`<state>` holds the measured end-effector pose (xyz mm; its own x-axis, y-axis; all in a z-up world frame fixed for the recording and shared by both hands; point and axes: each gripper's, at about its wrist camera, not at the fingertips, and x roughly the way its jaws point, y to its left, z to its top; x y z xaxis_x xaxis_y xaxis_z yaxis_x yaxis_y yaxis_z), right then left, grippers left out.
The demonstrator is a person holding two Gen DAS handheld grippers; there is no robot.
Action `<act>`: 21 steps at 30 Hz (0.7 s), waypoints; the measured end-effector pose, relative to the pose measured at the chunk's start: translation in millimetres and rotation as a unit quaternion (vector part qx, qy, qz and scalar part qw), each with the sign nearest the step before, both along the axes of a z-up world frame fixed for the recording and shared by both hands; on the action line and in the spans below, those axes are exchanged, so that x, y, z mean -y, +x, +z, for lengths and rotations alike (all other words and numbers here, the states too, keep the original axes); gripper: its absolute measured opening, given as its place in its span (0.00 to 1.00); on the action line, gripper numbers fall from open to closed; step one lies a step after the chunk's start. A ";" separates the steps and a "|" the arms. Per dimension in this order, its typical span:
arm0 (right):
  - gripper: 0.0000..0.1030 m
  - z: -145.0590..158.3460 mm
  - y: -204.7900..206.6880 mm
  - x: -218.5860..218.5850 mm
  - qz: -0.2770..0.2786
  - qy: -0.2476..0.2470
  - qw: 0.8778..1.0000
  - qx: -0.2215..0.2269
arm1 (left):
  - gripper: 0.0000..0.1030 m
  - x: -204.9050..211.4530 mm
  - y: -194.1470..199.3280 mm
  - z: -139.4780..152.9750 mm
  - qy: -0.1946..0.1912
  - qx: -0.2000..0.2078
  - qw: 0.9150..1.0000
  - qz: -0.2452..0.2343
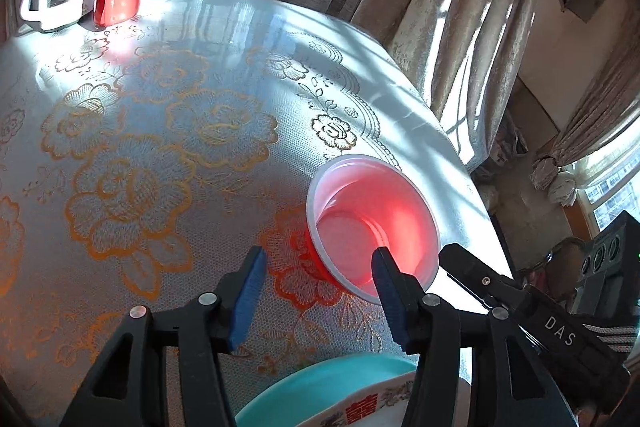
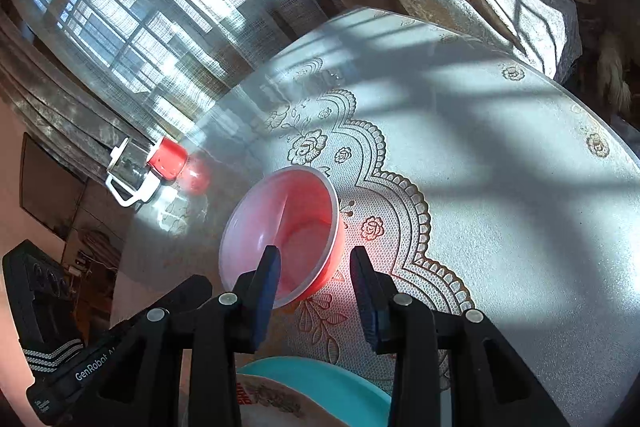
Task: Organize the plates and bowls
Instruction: 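Move both grippers to the red bowl on the plate stack and close on its rim, then lift the red bowl with both grippers and carry it over the steel basin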
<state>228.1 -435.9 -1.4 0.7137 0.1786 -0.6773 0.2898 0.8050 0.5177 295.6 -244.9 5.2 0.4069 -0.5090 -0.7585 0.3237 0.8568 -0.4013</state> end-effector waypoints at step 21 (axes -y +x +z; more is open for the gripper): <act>0.16 22.9 -28.3 -33.6 0.050 0.006 0.998 0.046 | 0.20 -29.5 -70.1 35.2 0.000 0.087 0.996 -0.032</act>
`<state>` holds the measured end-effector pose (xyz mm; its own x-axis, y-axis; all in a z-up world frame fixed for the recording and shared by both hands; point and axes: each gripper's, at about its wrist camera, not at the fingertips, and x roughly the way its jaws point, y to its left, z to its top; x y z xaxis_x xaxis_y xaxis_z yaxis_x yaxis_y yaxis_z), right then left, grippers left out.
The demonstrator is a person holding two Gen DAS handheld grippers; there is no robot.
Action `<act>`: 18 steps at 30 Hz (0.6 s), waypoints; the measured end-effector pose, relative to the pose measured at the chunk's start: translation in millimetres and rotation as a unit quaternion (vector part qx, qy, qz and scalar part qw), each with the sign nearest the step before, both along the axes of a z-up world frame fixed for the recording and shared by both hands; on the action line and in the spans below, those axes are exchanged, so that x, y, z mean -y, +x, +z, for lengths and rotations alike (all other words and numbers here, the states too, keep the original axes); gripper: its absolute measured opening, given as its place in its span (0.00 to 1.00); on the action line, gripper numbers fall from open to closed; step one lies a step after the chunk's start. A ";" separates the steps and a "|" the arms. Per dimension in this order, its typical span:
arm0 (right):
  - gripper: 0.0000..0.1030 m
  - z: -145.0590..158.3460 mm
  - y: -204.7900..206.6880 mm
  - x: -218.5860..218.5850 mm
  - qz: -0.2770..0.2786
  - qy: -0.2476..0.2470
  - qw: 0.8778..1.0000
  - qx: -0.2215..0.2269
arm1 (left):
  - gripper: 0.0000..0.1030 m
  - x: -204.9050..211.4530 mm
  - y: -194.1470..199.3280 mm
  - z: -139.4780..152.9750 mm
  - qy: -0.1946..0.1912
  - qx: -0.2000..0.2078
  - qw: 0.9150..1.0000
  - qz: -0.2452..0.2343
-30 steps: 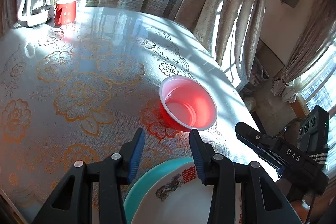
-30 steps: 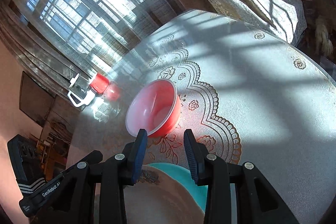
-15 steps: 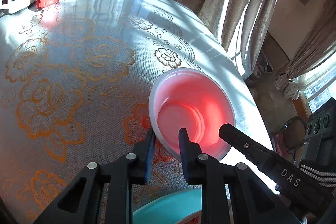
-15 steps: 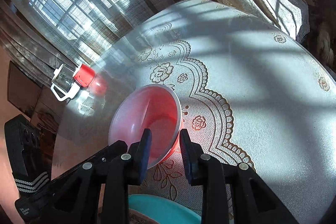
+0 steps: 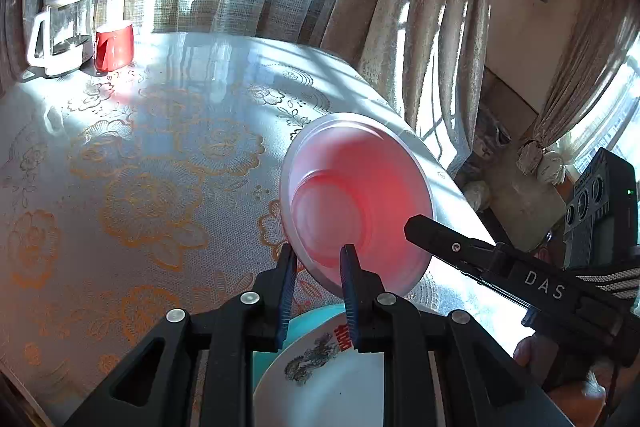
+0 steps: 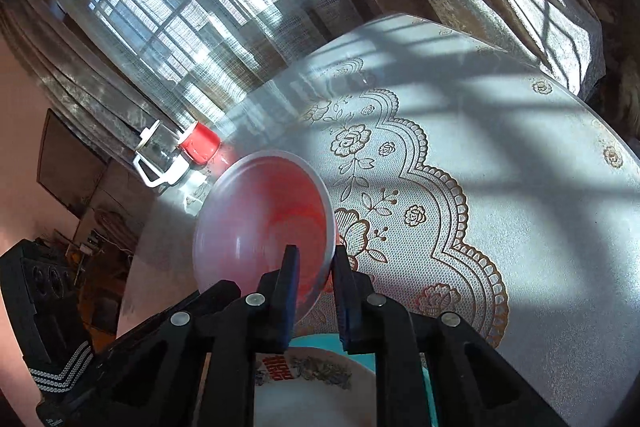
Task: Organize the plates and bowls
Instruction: 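Lift the red bowl with both grippers and carry it over the steel basin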
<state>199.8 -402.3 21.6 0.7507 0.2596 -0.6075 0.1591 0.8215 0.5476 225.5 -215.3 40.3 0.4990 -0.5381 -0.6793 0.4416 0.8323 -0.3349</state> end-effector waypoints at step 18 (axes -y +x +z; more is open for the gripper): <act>0.16 13.9 -47.2 -72.5 0.069 0.010 0.997 0.035 | 0.20 -87.8 -76.8 25.7 -0.031 0.037 0.998 0.031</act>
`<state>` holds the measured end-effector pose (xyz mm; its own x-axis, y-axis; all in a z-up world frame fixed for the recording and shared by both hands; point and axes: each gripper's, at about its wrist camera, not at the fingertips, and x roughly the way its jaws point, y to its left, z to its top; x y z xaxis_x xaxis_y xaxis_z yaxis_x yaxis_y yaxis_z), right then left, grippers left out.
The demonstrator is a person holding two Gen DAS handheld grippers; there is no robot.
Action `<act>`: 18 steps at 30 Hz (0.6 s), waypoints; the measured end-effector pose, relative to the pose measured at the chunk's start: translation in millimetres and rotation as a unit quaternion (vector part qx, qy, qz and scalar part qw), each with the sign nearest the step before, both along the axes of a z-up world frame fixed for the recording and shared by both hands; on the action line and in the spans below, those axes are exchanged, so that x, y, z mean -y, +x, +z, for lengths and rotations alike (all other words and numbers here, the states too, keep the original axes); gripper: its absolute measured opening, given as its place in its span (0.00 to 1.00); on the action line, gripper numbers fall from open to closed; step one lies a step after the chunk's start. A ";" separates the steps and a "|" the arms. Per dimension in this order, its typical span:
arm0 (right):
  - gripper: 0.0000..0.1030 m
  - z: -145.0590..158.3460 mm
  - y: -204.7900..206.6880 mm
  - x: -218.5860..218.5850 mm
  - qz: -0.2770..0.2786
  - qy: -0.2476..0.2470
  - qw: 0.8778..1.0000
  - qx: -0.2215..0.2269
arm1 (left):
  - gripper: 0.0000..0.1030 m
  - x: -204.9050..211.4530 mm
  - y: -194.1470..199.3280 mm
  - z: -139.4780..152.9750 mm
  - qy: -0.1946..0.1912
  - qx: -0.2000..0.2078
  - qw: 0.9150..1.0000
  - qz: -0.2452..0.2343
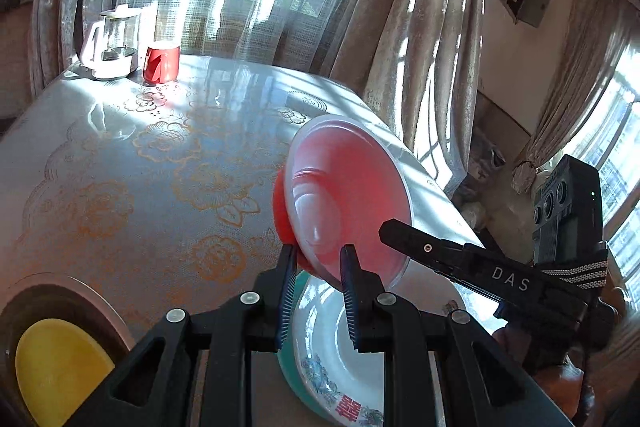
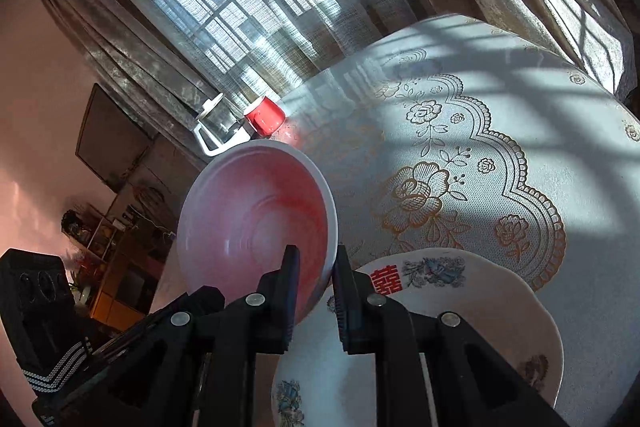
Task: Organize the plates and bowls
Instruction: 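Lift the red bowl with both grippers and carry it over the steel basin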
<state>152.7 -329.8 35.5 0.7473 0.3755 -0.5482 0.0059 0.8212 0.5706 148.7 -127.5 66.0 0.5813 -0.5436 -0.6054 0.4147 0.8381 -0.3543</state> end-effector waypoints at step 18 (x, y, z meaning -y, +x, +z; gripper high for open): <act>0.16 -4.9 -14.6 -60.6 0.058 -0.016 0.998 -0.003 | 0.20 -41.9 -29.1 -8.9 -0.020 -0.011 1.000 0.011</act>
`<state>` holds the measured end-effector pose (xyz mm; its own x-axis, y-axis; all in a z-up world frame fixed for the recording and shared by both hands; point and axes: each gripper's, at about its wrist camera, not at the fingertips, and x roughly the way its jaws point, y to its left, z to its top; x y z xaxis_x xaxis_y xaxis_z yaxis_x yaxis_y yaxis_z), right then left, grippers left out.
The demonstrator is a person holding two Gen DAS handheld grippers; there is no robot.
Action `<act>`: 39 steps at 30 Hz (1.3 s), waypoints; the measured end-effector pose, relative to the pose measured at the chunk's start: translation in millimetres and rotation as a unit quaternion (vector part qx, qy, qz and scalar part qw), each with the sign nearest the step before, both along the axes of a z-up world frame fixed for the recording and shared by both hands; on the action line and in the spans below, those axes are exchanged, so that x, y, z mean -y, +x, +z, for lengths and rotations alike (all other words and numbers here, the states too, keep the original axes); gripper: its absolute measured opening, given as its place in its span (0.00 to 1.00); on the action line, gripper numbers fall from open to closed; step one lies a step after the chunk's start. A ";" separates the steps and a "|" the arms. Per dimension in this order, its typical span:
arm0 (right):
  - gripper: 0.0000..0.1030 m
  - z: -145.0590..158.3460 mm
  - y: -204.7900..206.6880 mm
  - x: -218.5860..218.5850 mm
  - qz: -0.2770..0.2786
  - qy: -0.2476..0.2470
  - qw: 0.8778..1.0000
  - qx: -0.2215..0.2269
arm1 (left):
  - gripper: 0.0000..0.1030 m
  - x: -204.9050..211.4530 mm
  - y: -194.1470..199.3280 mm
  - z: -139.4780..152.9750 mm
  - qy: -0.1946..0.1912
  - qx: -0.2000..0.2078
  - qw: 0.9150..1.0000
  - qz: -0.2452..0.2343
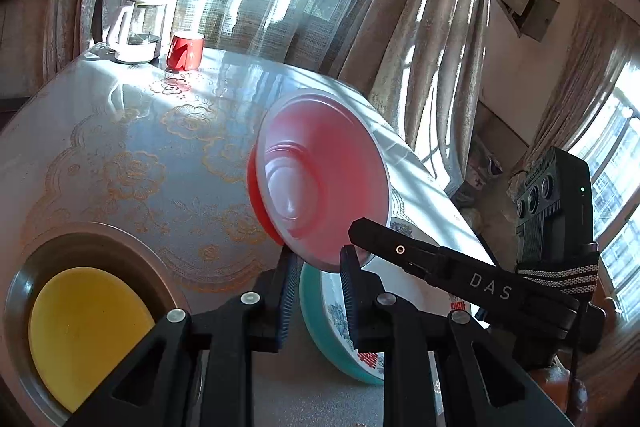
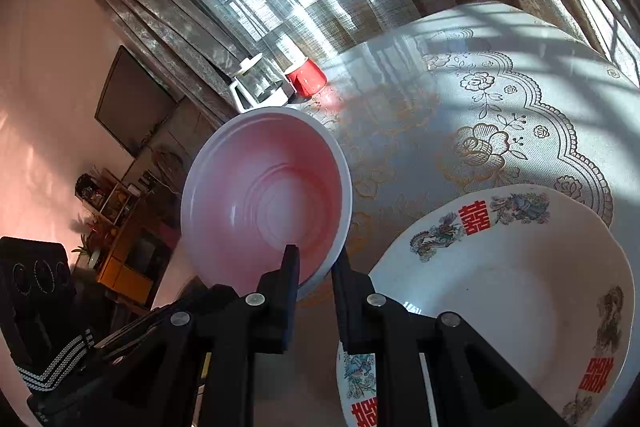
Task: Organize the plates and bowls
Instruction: 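Lift the red bowl with both grippers and carry it over the steel basin, then lower the red bowl with both grippers onto the yellow bowl in the basin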
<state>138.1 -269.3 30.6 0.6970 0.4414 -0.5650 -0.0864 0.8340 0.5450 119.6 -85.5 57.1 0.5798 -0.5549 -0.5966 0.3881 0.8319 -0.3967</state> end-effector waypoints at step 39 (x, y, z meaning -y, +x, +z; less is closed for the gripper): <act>0.16 -40.7 -8.5 -143.1 0.175 -0.022 0.983 -0.058 | 0.22 -157.0 -68.1 -57.9 -0.042 -0.063 0.989 0.126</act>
<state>129.5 -126.2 -10.1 0.4362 0.6166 -0.6554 -0.3122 0.7868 0.5325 51.5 71.4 -0.8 0.6298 -0.4529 -0.6310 0.1153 0.8579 -0.5007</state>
